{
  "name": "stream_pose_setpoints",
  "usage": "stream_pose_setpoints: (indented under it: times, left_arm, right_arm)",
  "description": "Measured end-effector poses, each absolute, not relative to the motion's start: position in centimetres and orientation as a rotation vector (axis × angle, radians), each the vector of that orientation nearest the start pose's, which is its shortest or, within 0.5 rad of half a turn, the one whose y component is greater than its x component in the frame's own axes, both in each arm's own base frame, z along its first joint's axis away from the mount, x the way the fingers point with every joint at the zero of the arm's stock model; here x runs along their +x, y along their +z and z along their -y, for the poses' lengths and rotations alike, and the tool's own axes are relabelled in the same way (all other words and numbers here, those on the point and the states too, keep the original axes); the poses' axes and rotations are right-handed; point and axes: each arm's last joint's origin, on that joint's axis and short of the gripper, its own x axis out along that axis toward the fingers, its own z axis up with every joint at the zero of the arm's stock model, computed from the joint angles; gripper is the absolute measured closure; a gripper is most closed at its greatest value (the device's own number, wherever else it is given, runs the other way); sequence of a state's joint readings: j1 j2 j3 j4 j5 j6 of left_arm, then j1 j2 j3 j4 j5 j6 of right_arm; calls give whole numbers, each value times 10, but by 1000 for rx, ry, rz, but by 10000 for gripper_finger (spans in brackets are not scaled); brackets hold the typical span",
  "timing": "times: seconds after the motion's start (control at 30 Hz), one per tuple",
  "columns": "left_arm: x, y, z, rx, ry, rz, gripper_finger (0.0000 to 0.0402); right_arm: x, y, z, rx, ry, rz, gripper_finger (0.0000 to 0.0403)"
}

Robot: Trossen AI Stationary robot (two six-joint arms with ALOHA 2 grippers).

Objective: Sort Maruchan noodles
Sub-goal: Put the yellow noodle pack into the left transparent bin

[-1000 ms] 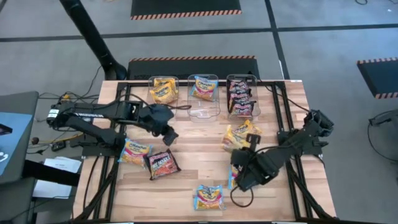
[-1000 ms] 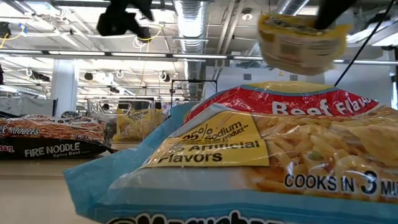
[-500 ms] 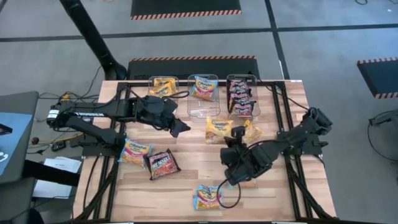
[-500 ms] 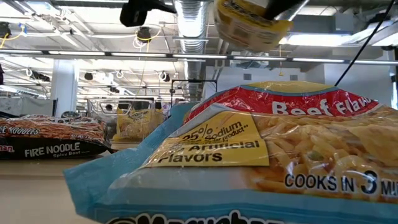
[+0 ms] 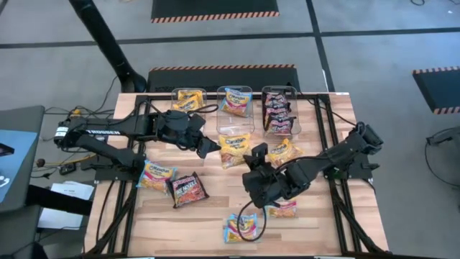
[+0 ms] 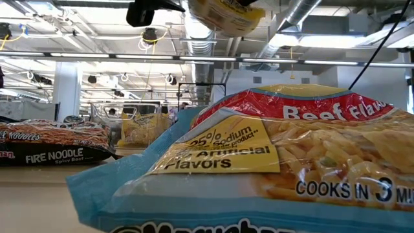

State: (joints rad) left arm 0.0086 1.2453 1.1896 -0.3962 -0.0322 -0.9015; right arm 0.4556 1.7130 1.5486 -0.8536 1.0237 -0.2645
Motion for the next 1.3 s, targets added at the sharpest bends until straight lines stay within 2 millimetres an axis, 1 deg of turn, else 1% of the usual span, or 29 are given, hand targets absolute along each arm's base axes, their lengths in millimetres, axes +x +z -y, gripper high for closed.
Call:
stream_pose_setpoints:
  times: [0.37, 0.47, 0.53, 0.97, 1.07, 1.17, 1.3]
  left_arm:
    - [272, 361, -3, -884, 227, -373, 233]
    - [273, 363, -2, -904, 178, -363, 233]
    - [273, 365, -2, -915, 152, -362, 233]
    - [273, 365, -2, -942, 147, -362, 233]
    - [273, 365, -1, -959, 109, -372, 233]
    - [274, 367, -1, -945, 79, -361, 233]
    - [274, 367, -1, -940, 82, -370, 233]
  right_arm:
    - [334, 318, -134, -1030, -382, -814, 400]
    - [335, 318, -134, -1044, -371, -815, 400]
    - [335, 318, -134, -1045, -368, -815, 400]
    - [334, 318, -137, -1061, -337, -814, 400]
    - [333, 318, -137, -1061, -331, -817, 400]
    - [333, 318, -137, -1058, -332, -816, 400]
    - [333, 318, -138, -1064, -348, -813, 400]
